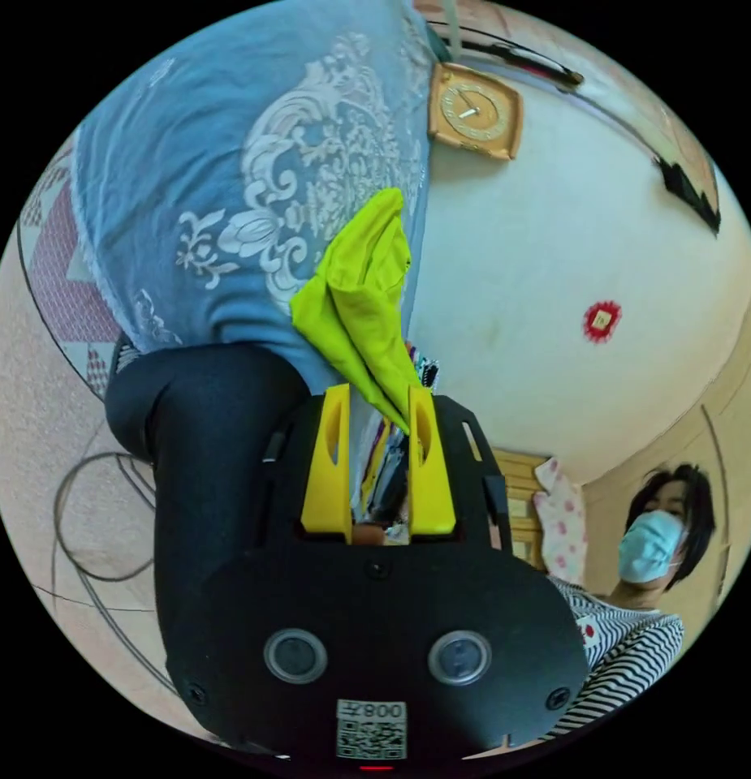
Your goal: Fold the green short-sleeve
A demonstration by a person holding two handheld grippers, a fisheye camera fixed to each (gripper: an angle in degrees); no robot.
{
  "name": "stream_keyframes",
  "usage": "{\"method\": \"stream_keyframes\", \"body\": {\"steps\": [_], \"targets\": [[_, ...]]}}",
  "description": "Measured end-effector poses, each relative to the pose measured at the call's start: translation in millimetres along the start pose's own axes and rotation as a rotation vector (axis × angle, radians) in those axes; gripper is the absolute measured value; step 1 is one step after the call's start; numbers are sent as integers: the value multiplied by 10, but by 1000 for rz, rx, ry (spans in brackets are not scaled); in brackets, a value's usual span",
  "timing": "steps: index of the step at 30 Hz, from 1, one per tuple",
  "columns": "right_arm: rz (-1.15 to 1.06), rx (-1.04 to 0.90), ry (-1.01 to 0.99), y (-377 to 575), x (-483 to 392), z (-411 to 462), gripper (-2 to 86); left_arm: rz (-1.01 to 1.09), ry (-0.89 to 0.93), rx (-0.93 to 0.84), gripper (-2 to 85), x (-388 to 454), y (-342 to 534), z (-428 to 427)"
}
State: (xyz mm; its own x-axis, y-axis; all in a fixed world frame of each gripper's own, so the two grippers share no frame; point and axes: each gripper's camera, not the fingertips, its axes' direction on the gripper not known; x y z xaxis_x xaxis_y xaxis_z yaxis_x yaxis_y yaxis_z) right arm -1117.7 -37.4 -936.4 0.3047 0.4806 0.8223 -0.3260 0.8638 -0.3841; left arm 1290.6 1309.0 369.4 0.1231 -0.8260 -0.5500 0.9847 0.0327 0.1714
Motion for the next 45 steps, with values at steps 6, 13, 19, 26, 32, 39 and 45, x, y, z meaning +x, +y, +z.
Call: {"method": "stream_keyframes", "body": {"steps": [6, 13, 19, 26, 32, 39, 45], "targets": [[-5, 3, -6, 33, 75, 26, 21, -43, 96, 56, 109, -337, -87, -312], [-11, 3, -18, 28, 225, 45, 21, -85, 116, 67, 124, -526, -246, -571], [-24, 8, -30, -23, 401, -8, 20, -102, 102, -13, 133, -457, -291, -745], [-47, 2, -53, -98, 667, -65, 19, -150, 147, 7, 131, -391, -397, -854], [-62, 6, -54, -141, 991, -238, 20, -186, 132, 76, 124, -210, -504, -1017], [-55, 5, -50, -132, 1621, -502, 20, -159, 131, 109, 44, 266, -608, -1108], [-29, 10, -8, -1, 2329, -907, 21, -104, 116, 95, 19, 900, -615, -1121]]}}
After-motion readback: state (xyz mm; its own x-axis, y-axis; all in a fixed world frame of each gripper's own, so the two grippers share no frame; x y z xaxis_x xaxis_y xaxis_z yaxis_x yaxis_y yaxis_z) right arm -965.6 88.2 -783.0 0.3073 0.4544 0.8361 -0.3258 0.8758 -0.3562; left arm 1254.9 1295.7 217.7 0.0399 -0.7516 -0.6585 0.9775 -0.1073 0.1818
